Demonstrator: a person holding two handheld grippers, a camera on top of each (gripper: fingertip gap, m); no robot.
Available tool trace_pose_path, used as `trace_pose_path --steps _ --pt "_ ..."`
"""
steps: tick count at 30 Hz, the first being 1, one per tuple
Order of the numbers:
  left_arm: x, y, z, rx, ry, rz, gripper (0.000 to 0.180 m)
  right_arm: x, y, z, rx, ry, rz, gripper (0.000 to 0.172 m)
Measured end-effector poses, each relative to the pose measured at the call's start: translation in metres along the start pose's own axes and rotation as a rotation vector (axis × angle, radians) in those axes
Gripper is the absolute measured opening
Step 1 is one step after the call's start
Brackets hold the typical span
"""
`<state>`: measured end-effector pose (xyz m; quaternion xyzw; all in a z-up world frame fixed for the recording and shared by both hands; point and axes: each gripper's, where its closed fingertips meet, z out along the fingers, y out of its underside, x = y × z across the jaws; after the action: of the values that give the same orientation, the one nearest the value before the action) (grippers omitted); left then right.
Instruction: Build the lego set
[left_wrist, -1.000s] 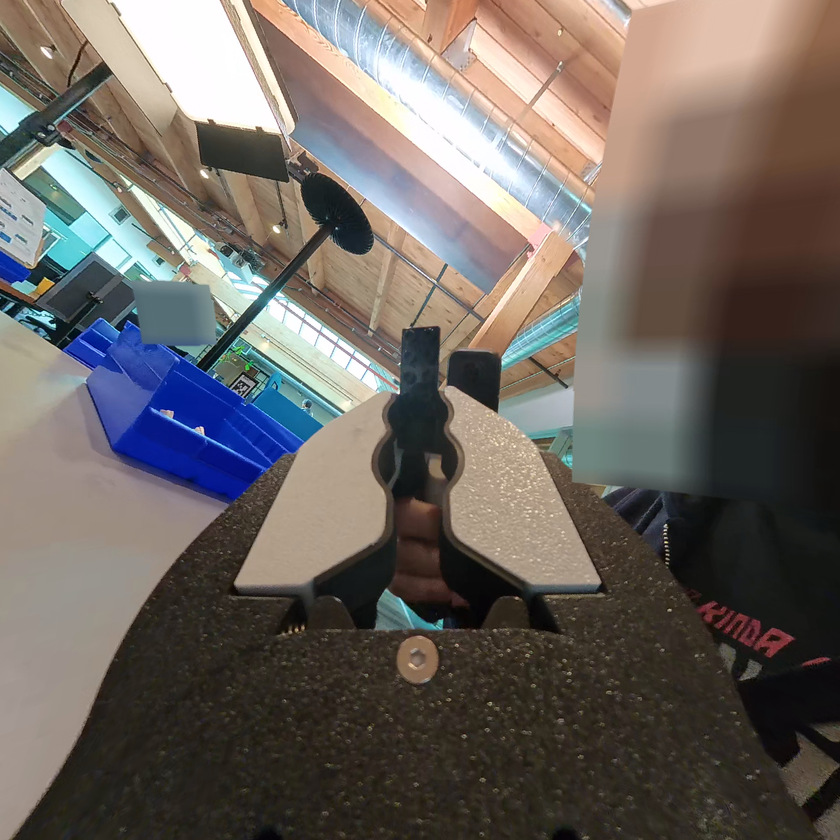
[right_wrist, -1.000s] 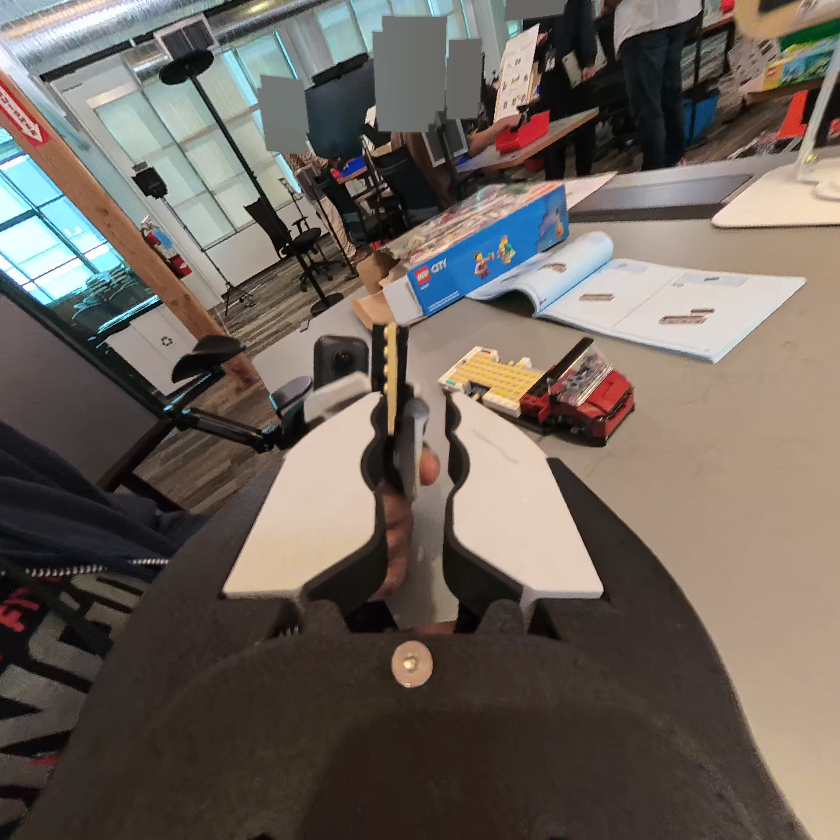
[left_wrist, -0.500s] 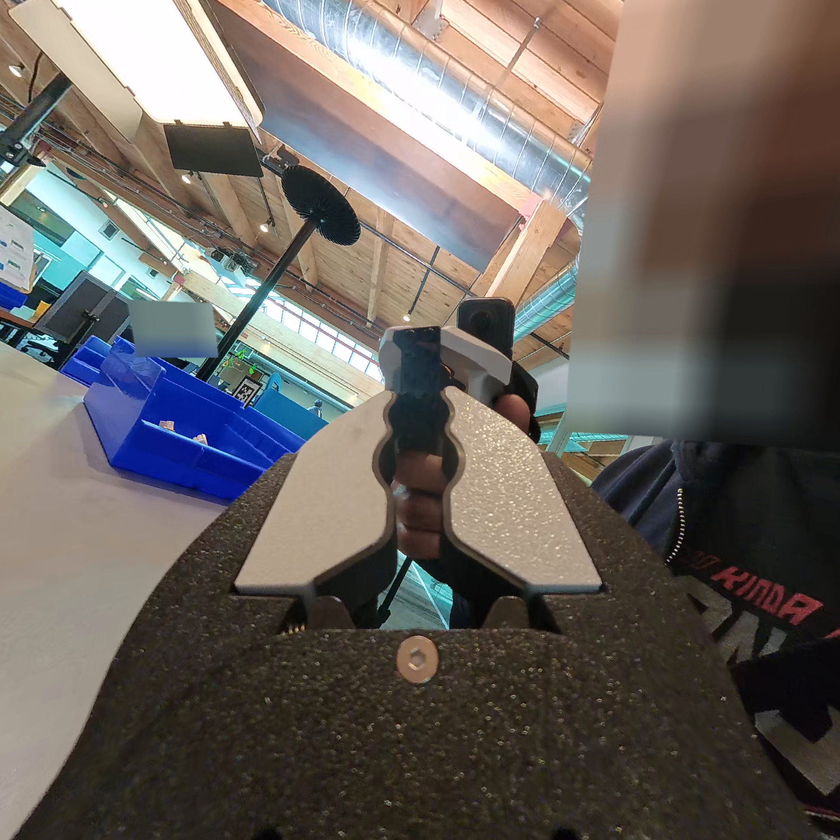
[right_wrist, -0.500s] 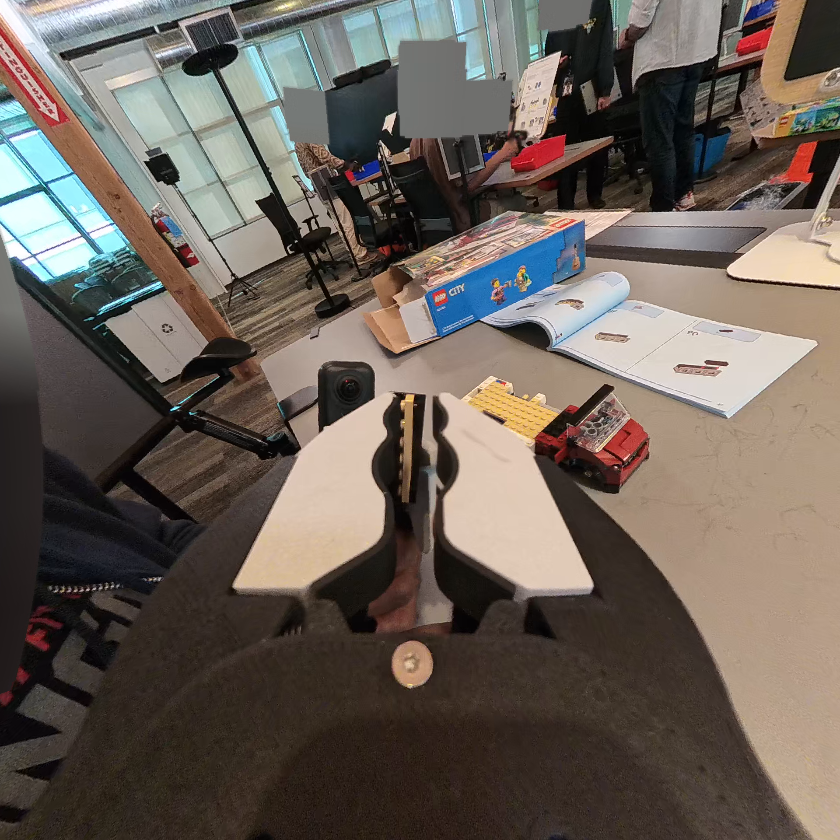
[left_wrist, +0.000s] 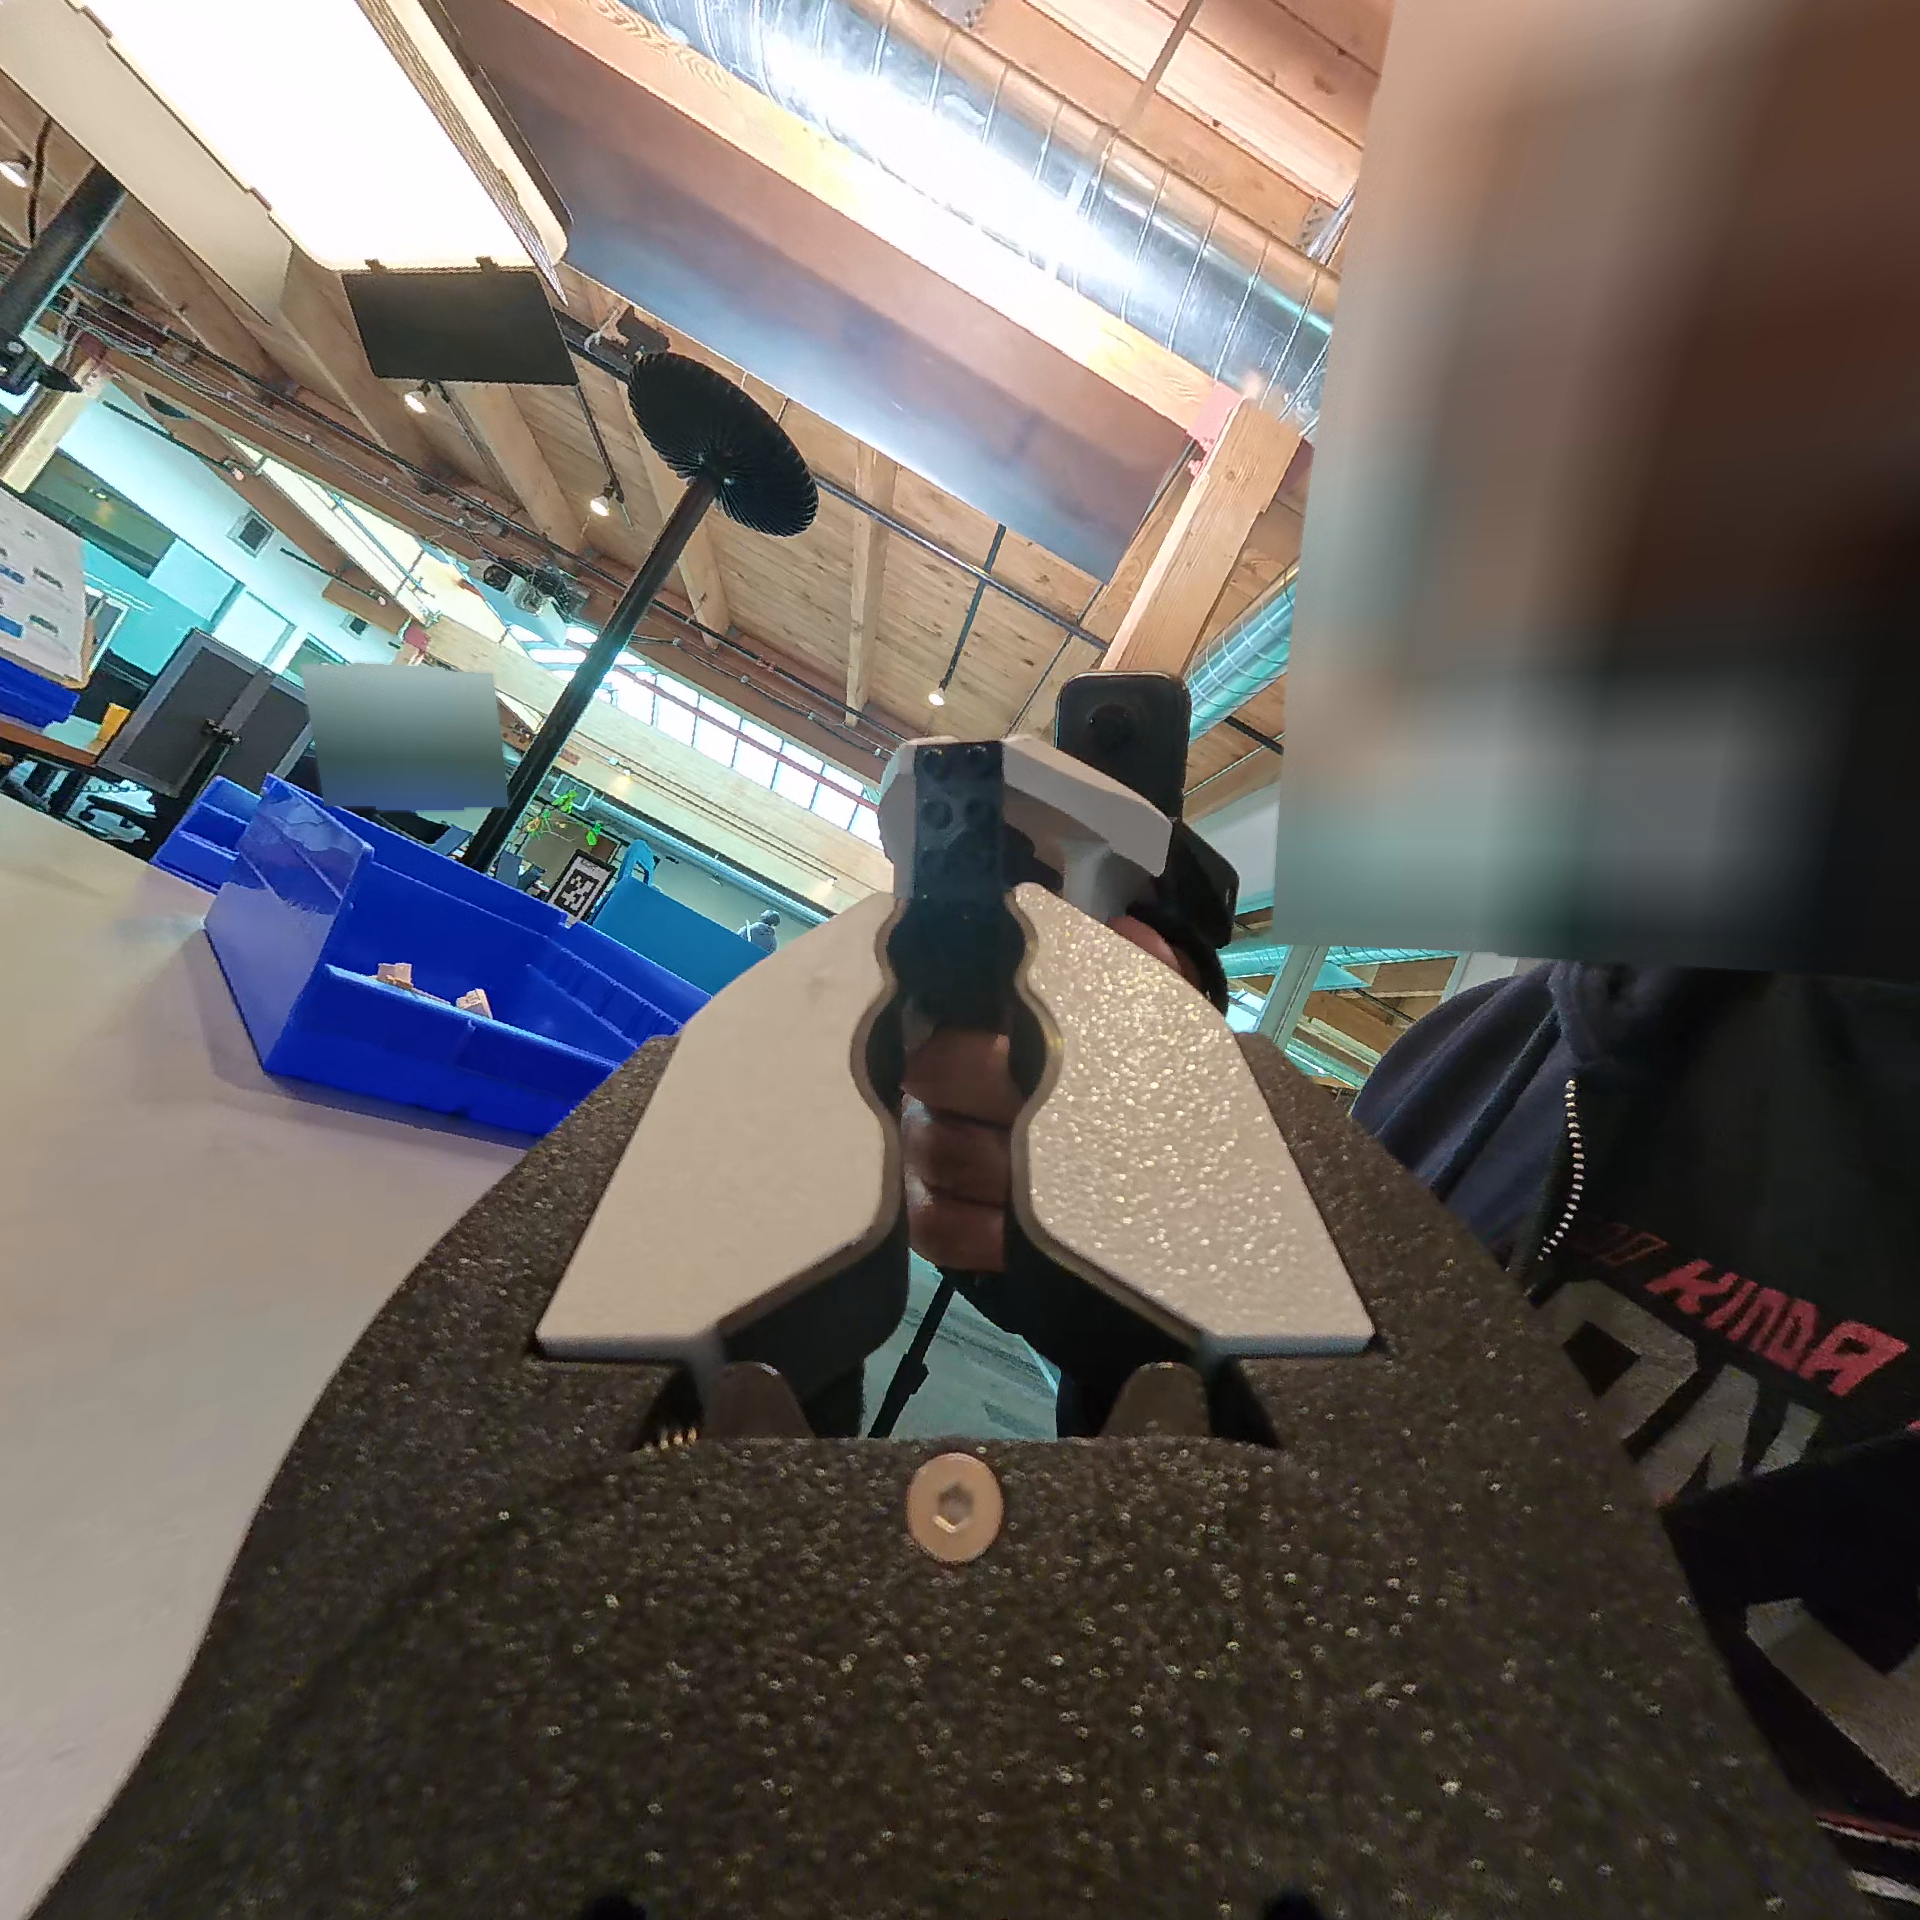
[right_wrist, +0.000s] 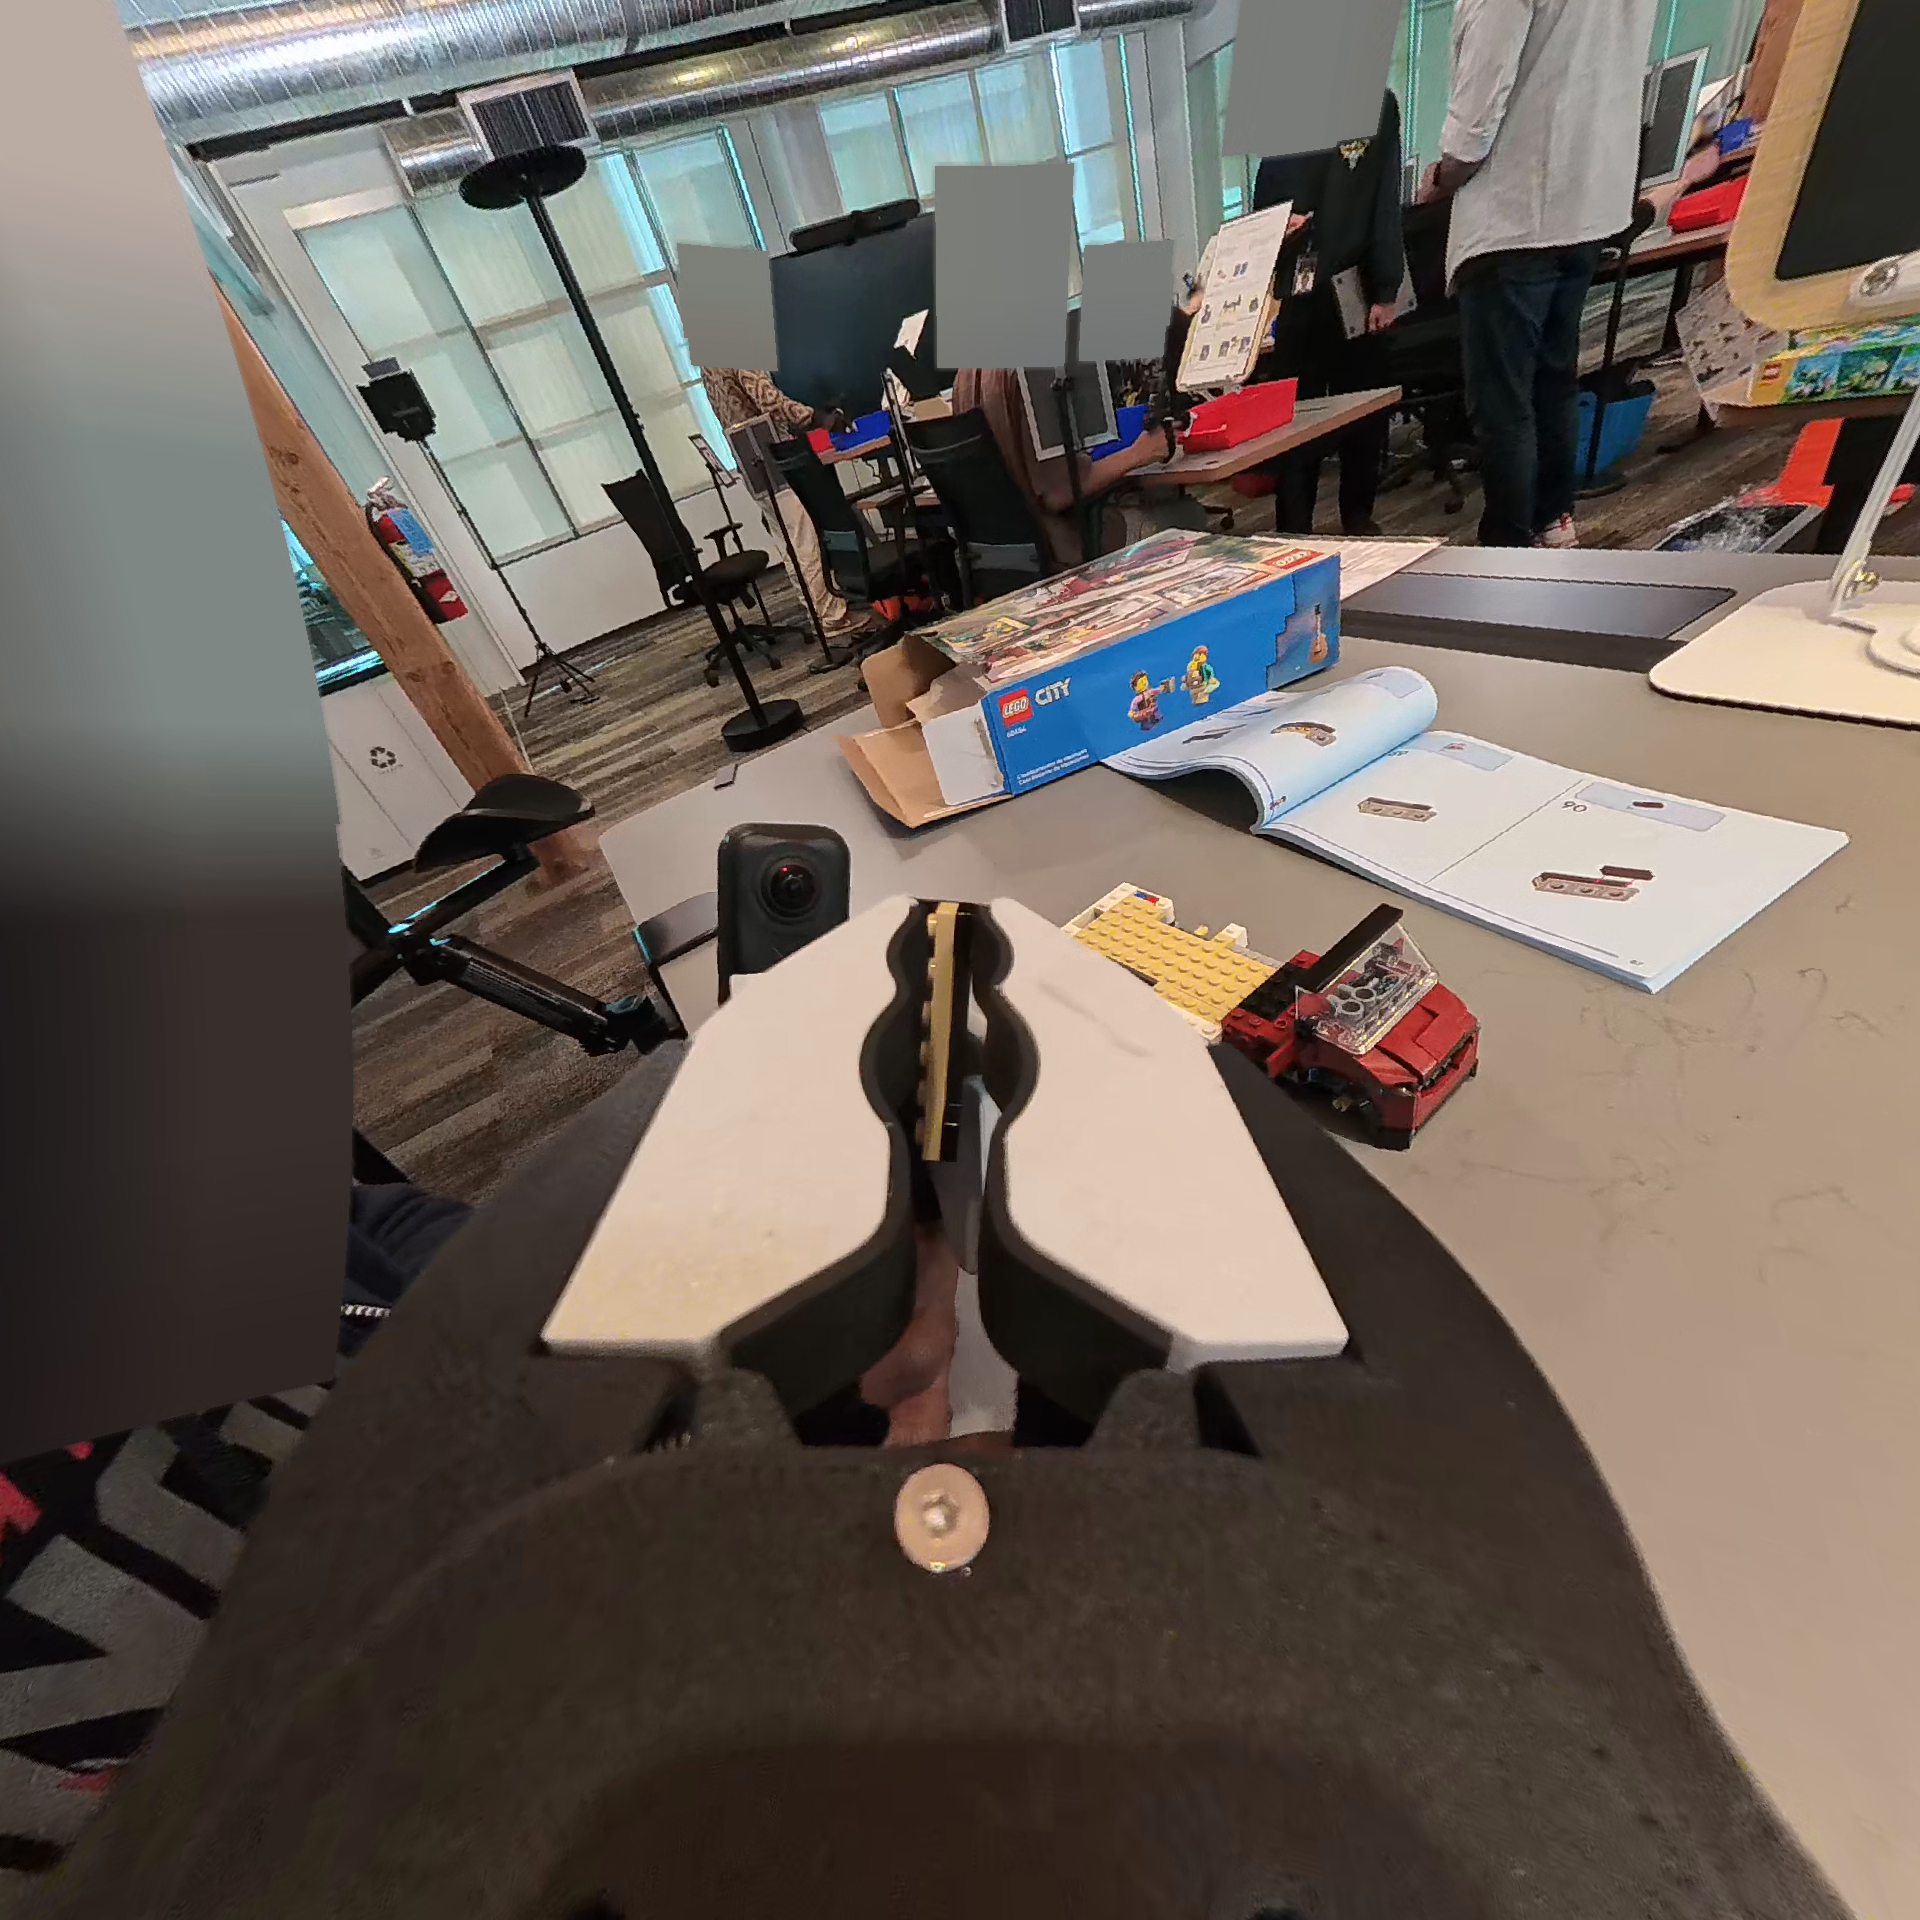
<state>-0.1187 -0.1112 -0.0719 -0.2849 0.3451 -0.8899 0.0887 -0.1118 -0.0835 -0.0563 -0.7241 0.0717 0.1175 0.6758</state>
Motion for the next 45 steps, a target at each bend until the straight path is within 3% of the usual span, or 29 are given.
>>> trace_pose_path --steps 6,9,15,23,25,37,45 --pt "-0.002 -0.001 -0.001 0.007 -0.007 -0.017 0.015 0.002 0.001 0.001 0.011 0.004 0.015 0.008" --pt "-0.002 -0.003 -0.002 0.017 -0.006 -0.02 0.016 0.006 0.003 0.0 -0.001 0.034 0.001 0.017" --pt "-0.003 -0.002 -0.001 0.01 -0.007 -0.021 0.015 0.002 0.003 0.0 0.011 0.001 0.005 0.008" --pt "-0.008 -0.003 -0.002 0.015 -0.037 -0.04 0.015 0.008 0.004 0.001 0.017 0.013 0.033 0.008" --pt "-0.01 -0.006 -0.004 0.039 -0.039 -0.058 0.015 0.016 0.005 0.0 0.015 0.059 0.054 0.025" --pt "-0.025 -0.021 -0.013 0.146 -0.114 -0.115 0.011 0.008 0.044 0.011 -0.124 0.01 0.099 0.019" --pt "-0.028 -0.021 -0.013 0.138 -0.294 0.131 0.011 0.012 0.048 0.018 -0.12 0.025 0.136 0.015"
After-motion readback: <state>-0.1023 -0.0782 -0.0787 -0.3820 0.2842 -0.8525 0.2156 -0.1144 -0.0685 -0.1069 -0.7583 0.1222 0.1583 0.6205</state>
